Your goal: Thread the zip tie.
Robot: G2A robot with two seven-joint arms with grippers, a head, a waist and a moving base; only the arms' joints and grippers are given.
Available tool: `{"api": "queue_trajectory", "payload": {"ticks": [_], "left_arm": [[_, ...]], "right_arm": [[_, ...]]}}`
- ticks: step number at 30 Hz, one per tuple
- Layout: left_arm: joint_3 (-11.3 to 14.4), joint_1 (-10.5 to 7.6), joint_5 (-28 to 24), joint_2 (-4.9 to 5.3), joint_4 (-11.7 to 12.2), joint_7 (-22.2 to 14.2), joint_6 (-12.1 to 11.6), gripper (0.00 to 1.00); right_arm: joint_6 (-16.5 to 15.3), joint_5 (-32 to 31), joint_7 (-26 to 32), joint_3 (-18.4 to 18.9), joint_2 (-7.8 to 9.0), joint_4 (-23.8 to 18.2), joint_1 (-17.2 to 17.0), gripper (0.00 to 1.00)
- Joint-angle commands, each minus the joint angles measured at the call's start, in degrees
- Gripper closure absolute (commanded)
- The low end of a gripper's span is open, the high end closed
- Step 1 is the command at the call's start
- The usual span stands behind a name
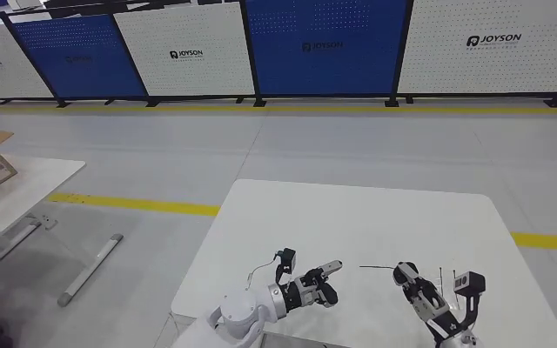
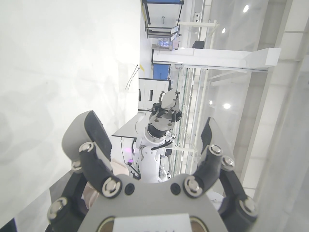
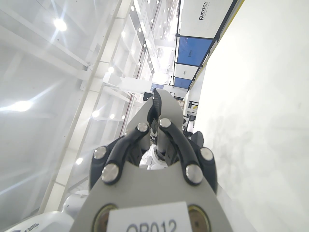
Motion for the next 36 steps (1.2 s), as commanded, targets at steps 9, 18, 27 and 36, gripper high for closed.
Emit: {"api": "queue_trajectory", "payload": {"ticks": [9,18,27,36], "left_arm": [[0.0,0.03,0.0,0.01,0.0,-0.1,0.0,0.00],[0.0,0.03,0.0,0.01,0.0,-0.1,0.0,0.00],[6.6,-5.19,-0.8,-1.63,1.3,4.0,1.1,0.00],[9.1,-7.53,-0.5,-2.61,3.8,8.7,-0.3,0.00]], "right_arm": [[0.5,-1.9,2.0,-2.2,-0.20,0.9,0.8,1.00],[2.2,-4.5,2.3,-3.6,-0.30,1.1,1.8,1.00],[2.2,-4.5,2.3,-3.6,-0.30,1.1,1.8,1.00],[2.2,-4.5,2.3,-3.6,-0.30,1.1,1.8,1.00]]}}
